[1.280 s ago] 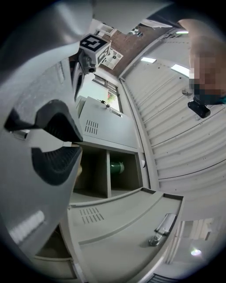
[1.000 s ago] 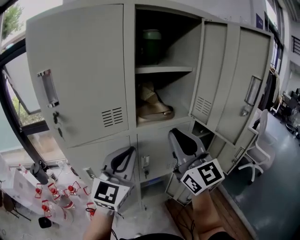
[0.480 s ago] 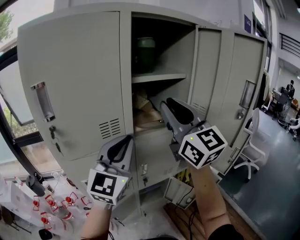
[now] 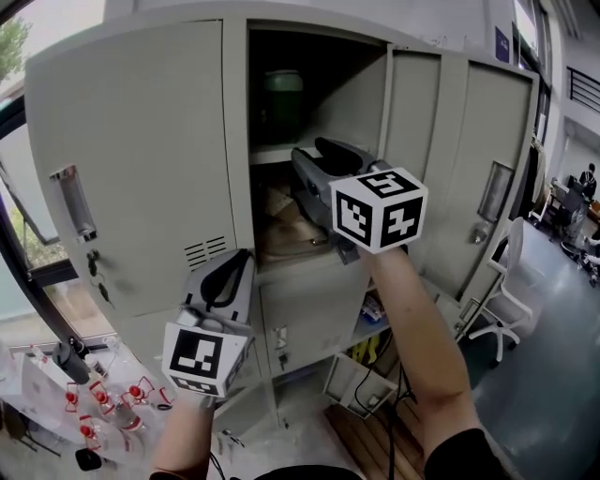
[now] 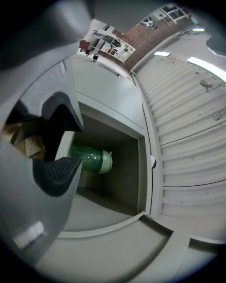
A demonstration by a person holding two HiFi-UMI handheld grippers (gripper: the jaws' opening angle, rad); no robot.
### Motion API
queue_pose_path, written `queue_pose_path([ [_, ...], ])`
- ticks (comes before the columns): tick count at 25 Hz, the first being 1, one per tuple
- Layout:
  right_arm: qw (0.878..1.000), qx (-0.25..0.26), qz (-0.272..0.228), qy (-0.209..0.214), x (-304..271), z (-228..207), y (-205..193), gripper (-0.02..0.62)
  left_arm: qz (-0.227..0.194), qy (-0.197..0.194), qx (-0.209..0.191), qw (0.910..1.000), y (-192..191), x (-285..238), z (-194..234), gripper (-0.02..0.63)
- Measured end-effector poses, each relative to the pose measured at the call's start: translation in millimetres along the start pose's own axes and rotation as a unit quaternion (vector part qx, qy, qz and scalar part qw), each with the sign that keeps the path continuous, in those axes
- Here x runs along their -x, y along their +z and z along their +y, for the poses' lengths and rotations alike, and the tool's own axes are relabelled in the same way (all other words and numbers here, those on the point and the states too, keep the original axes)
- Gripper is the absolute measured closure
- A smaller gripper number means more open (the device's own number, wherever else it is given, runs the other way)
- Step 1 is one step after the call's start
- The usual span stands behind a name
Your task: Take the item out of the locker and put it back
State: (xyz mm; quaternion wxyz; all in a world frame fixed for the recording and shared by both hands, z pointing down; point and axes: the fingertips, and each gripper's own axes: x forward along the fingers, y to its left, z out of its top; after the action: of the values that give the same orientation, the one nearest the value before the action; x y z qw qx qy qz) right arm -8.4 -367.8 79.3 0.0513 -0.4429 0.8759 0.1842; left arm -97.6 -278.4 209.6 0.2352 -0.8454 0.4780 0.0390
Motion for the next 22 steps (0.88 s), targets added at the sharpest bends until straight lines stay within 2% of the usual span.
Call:
queue_pose_path([
  [5,0.998,-0.053,0.018,0.012,-21,-23,12,0.359,-0.006,0.015,-0.011,0.9998,11,-4,4,0.592],
  [9,0.996,-0.075,0.037,0.011,-37,-41,20,0.348,-0.009,0.021,-0.010,0.9997,13,-5,3,0.592],
  [11,0.995,-0.084,0.052,0.013,-46,-48,22,0.316,-0.010,0.024,-0.009,0.9996,13,-7,2,0.592],
  [18,0.990,-0.088,0.105,0.024,-80,-56,24,0.195,-0.011,0.030,-0.010,0.9994,17,-9,2,0.592],
  [22,0.988,-0.069,0.135,0.021,-95,-55,19,0.133,-0.016,0.034,-0.009,0.9993,19,-8,3,0.592],
])
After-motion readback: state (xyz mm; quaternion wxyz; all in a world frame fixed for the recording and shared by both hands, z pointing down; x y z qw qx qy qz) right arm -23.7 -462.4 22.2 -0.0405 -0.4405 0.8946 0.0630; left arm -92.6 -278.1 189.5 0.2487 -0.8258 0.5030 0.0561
